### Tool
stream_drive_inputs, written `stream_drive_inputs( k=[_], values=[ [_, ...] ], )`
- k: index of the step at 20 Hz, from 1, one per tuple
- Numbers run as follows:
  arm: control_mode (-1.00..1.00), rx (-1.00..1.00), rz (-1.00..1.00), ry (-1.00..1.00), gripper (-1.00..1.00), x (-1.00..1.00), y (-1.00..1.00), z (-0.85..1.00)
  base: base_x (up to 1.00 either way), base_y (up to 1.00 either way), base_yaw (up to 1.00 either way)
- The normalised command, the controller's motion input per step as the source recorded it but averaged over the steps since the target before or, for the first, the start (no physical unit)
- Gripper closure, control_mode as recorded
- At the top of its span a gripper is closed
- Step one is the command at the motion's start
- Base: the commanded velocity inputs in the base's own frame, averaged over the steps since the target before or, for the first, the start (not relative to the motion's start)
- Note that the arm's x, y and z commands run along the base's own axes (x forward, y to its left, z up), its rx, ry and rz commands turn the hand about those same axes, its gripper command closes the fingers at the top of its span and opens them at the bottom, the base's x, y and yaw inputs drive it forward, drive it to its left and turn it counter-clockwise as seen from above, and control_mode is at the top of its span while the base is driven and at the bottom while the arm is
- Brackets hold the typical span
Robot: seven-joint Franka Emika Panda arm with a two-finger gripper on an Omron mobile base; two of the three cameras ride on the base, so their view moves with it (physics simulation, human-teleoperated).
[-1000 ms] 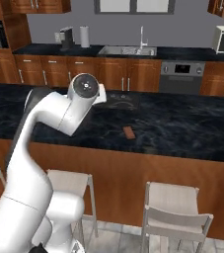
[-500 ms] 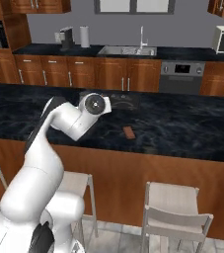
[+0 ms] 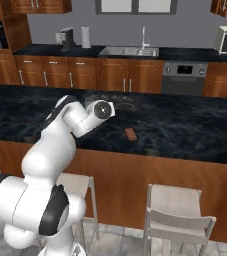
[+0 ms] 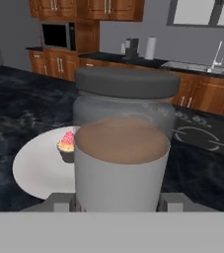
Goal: Take the cinnamon bottle from the cabinet and place it on the dining table, next to the plate with the cupcake. Then take the chocolate from the dining counter and place it on the cupcake plate.
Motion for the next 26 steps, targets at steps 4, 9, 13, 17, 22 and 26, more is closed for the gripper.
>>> stream_drive_inputs(
  k=[4,9,13,17,22,26],
  values=[
    [-1.0,0.0,0.01,0.0,1.0,0.47,0.15,-0.36,0.0,0.0,0.0],
    [-1.0,0.0,0.0,0.0,1.0,0.26,0.01,-0.42,0.0,0.0,0.0],
    [-1.0,0.0,0.0,0.0,1.0,0.39,0.04,-0.27,0.0,0.0,0.0],
    [-1.0,0.0,0.0,-0.05,1.0,0.49,0.03,-0.08,0.0,0.0,0.0],
    [-1.0,0.0,0.0,0.0,1.0,0.13,0.0,-0.39,0.0,0.0,0.0],
    [-1.0,0.0,0.0,0.0,-1.0,0.0,0.0,-0.18,0.0,0.0,0.0]
  ],
)
